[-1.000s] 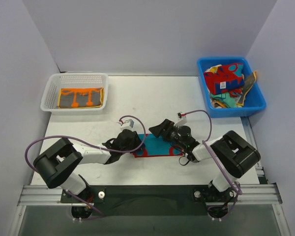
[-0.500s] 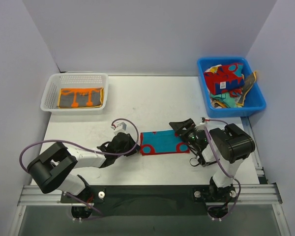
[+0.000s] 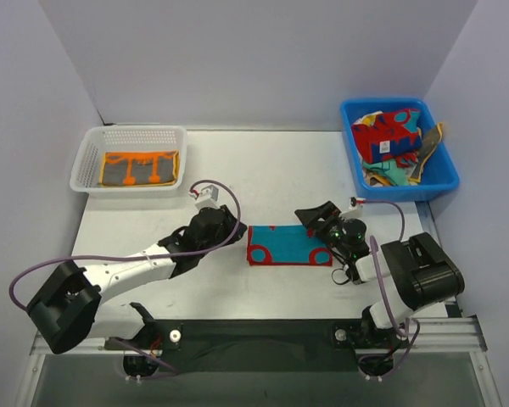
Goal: Fold and stack the towels
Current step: Smooth out wrinkles on the folded towel
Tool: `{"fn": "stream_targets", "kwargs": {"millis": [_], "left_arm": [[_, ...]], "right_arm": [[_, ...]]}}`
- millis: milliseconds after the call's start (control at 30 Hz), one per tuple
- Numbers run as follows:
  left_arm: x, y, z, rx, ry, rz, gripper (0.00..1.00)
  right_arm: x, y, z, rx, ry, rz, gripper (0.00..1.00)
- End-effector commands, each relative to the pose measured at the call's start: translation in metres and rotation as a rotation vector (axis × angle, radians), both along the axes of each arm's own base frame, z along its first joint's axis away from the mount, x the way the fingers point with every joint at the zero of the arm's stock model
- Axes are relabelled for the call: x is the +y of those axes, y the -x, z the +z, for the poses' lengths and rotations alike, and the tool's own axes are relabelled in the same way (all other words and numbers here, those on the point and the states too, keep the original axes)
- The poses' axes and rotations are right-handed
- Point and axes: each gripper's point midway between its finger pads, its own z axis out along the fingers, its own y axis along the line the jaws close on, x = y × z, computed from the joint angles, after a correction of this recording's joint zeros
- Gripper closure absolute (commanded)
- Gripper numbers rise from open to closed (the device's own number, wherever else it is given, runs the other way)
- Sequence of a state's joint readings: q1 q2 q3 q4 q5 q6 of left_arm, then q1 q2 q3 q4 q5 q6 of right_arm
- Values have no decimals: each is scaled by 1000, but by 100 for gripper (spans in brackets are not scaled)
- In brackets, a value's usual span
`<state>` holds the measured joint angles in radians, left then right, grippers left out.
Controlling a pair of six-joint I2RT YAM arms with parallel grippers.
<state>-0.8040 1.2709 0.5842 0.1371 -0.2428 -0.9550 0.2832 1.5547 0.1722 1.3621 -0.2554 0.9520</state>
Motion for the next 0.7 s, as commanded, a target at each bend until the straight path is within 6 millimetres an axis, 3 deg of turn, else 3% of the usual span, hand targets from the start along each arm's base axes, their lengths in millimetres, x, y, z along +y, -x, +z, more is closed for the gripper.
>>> {"fn": "stream_targets", "kwargs": {"millis": [0,33,100,133,200,233,567,667], "left_arm": [[-30,-35,68,-156,78,-16,66],[-44,-40,57,-134,78,-48,66],[-66,-47,60,-128,99,-78,66],[-75,-50,39,-90,74,-96,66],[-83,-53,24,-56,70,-103,67],[-85,-53,5,-26,50,-102,70],[-40,-30,-98,121,-41,-10,73],[-29,-23,-114,163,-40,20,74]], "right_arm": [[8,-8,16,-53,20,39,16],[8,-9,14,-48,16,38,16],[9,-10,17,-58,-8,33,16],[8,-9,11,-43,-8,31,16],[8,-9,8,-38,-8,27,16],[7,-7,4,-28,-1,25,16],[-18,1,-31,45,31,-56,16],[-25,5,-36,48,-3,-87,16]]}}
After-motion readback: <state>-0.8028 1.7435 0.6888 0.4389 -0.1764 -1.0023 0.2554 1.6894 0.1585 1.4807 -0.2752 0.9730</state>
